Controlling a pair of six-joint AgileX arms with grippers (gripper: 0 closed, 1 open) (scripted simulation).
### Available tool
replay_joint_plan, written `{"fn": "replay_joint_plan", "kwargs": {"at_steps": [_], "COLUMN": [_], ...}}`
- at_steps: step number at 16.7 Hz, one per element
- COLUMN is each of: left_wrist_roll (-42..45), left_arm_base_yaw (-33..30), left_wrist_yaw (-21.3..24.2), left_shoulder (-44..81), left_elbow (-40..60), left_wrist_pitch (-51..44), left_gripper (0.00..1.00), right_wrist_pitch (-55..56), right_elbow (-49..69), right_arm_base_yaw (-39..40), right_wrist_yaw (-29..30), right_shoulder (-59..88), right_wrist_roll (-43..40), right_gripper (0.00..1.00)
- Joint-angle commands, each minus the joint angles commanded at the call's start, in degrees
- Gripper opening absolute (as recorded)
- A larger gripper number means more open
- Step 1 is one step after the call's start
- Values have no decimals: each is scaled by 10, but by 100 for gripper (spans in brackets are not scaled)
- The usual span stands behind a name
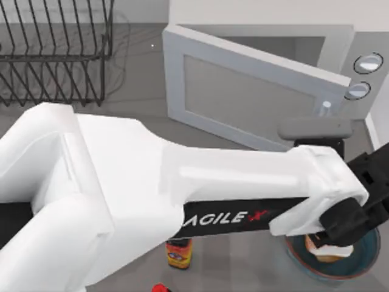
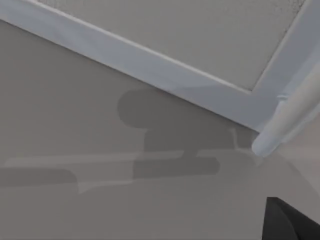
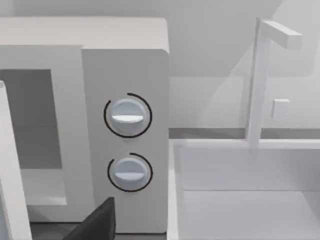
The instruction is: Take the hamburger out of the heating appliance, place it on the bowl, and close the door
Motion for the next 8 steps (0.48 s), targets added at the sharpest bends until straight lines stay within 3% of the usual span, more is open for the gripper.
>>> {"fn": "replay_joint_plan", "kwargs": {"at_steps": [8], "left_wrist_roll": [19], "left_arm_base_yaw": [21], "left_wrist_yaw": [11], "left_shoulder": [28], "left_elbow": [36], "left_wrist_pitch": [1], "left_gripper": [0], "right_wrist_pitch": [0], "right_elbow": [0], "right_arm_base_yaw": [0], "right_wrist_yaw": [0], "right_shoulder": [0], "right_wrist_roll": [0], "right_gripper": [100]}}
